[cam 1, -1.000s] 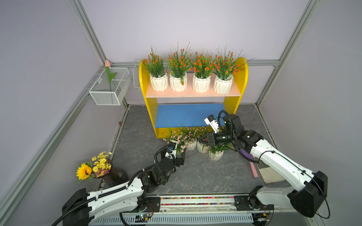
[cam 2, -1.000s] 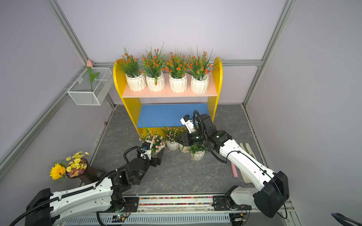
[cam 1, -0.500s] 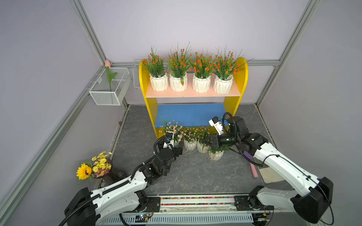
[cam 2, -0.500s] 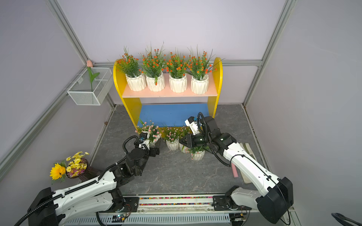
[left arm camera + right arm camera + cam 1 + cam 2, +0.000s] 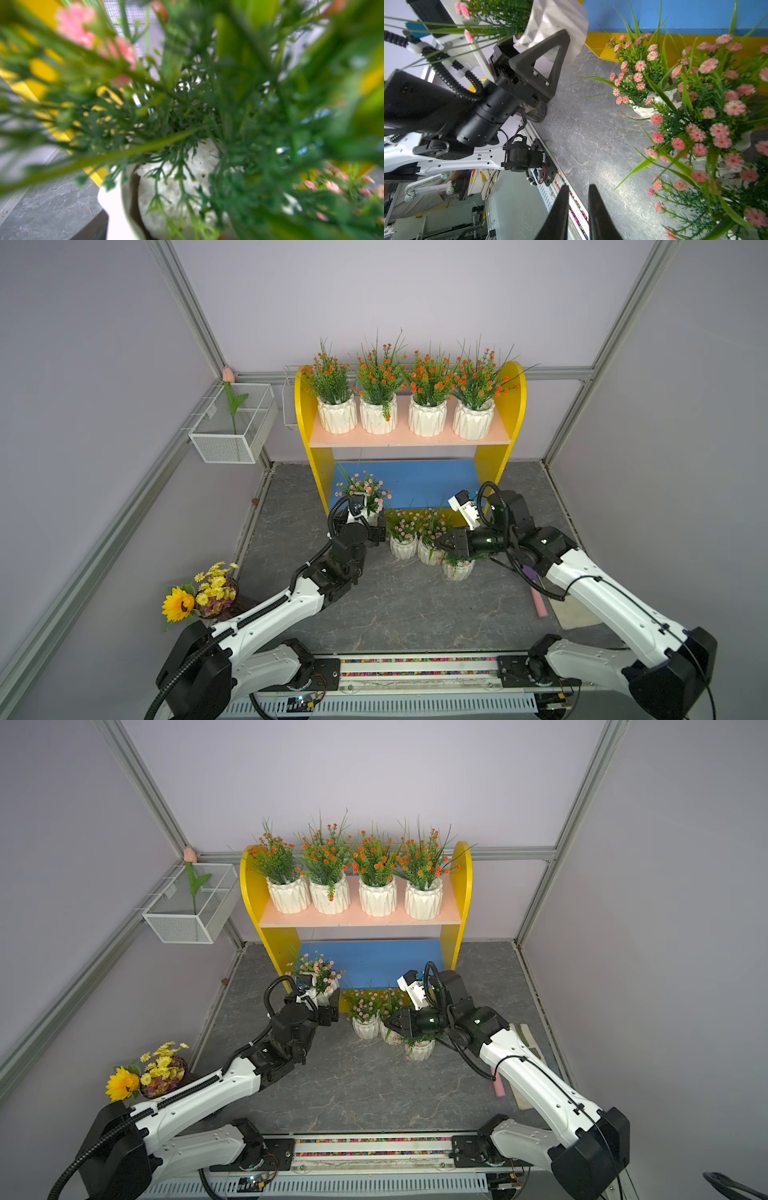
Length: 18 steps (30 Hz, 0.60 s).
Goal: Place the baby's breath potted plants on the rack by color
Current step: Place the baby's breath potted plant on the rack.
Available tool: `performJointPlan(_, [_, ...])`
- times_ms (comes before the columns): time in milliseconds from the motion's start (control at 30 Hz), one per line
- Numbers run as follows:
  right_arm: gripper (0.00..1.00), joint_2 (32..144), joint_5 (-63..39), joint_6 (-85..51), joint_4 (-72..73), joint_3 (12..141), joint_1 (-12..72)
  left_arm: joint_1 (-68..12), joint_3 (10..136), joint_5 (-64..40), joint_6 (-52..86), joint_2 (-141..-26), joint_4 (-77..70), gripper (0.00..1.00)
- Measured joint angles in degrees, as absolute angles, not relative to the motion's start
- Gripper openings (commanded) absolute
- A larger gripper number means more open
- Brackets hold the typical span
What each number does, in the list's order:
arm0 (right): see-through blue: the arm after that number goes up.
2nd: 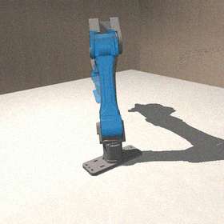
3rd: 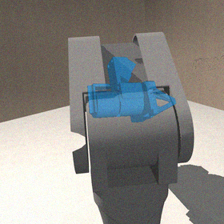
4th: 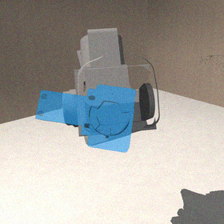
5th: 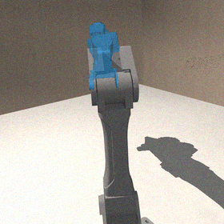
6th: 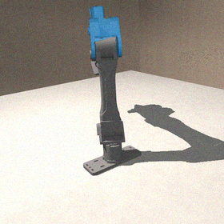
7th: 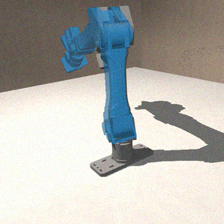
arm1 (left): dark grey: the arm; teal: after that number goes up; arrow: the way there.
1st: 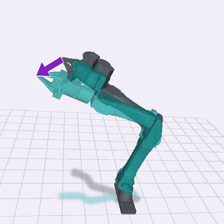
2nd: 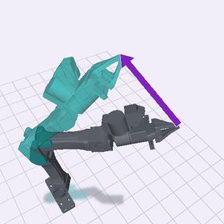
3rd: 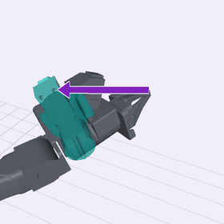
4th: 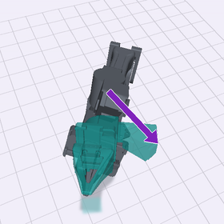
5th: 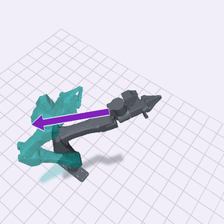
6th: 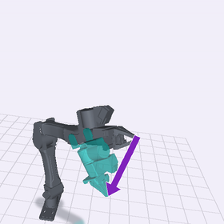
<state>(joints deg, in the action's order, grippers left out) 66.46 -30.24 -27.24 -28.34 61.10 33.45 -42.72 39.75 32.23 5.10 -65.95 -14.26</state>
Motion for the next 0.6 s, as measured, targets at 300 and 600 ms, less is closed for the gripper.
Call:
performJointPlan(300, [0.21,65.04,-29.61,-27.29,-29.26,60.14,33.34,-37.08,45.21,28.62,5.52,-71.42,-11.97,0.4])
performJointPlan(600, [0.21,64.36,-29.39,-27.51,-30.09,59.53,33.04,-33.58,49.8,26.92,6.02,-78.52,-11.29,0.39])
